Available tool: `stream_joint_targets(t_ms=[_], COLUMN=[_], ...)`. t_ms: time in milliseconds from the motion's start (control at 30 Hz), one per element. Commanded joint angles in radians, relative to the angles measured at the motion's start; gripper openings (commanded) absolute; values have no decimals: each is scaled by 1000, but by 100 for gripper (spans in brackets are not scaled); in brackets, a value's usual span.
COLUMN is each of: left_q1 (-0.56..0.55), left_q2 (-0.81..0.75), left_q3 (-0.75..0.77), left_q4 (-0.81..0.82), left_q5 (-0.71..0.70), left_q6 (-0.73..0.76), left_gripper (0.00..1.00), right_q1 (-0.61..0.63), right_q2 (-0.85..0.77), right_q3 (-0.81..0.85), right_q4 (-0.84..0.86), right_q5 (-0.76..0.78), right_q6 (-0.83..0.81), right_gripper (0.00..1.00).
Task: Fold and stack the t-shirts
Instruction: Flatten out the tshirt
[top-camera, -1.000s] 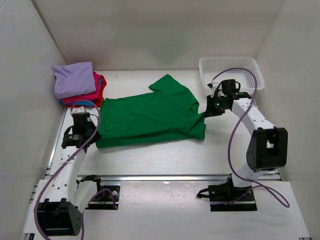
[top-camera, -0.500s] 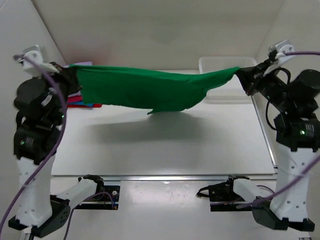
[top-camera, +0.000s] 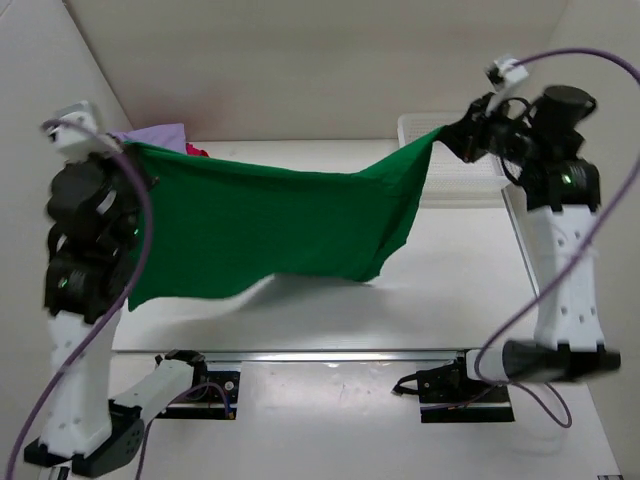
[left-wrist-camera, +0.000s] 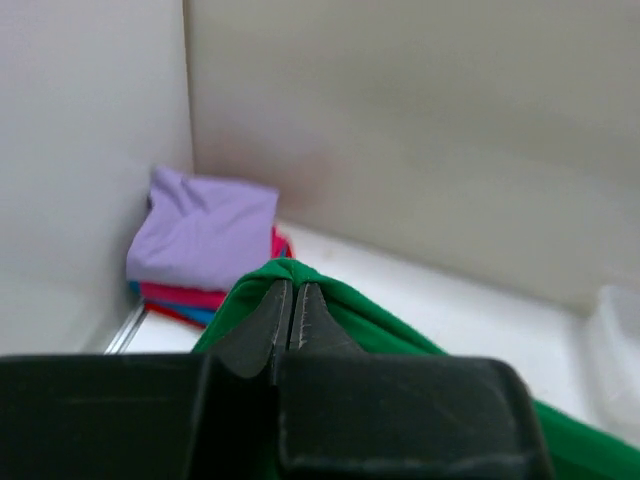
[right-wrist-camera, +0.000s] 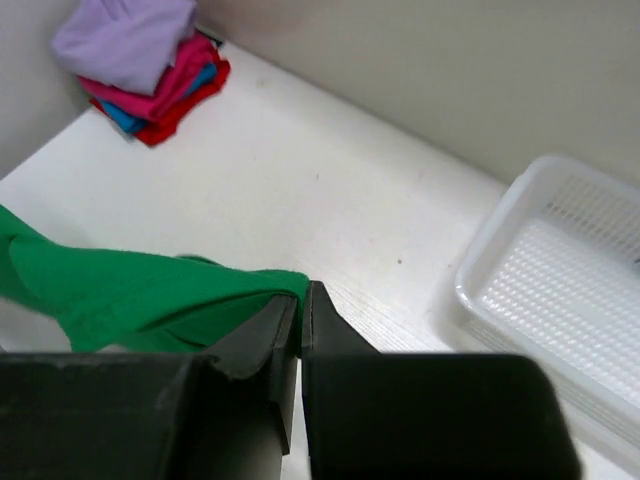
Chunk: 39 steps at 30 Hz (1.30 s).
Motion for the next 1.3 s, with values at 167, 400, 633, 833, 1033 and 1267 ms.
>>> stream_joint_targets(t_ms=[167, 400, 633, 833, 1033, 1267], left_q1=[230, 362, 411, 351, 231, 38], left_q2=[391, 729, 621, 367, -14, -207], left_q3=[-67, 503, 509, 38, -585, -890], left_q4=[126, 11, 40, 166, 105, -132], left_q5=[459, 550, 638, 559, 478, 365], left_q6=[-71, -88, -128, -116, -160, -247], left_gripper=[0, 0, 0, 0, 0, 0], right_q1=[60, 65, -41, -38, 72, -6], right_q2=[393, 677, 485, 450, 206, -160], right_q3=[247, 741, 663, 509, -100, -732], right_q4=[-39, 23, 258, 91, 34, -36], right_q5=[36, 44, 15, 30, 264, 335], right_q6=[-75, 7, 63, -69, -151, -43], right_gripper=[0, 0, 0, 0, 0, 0])
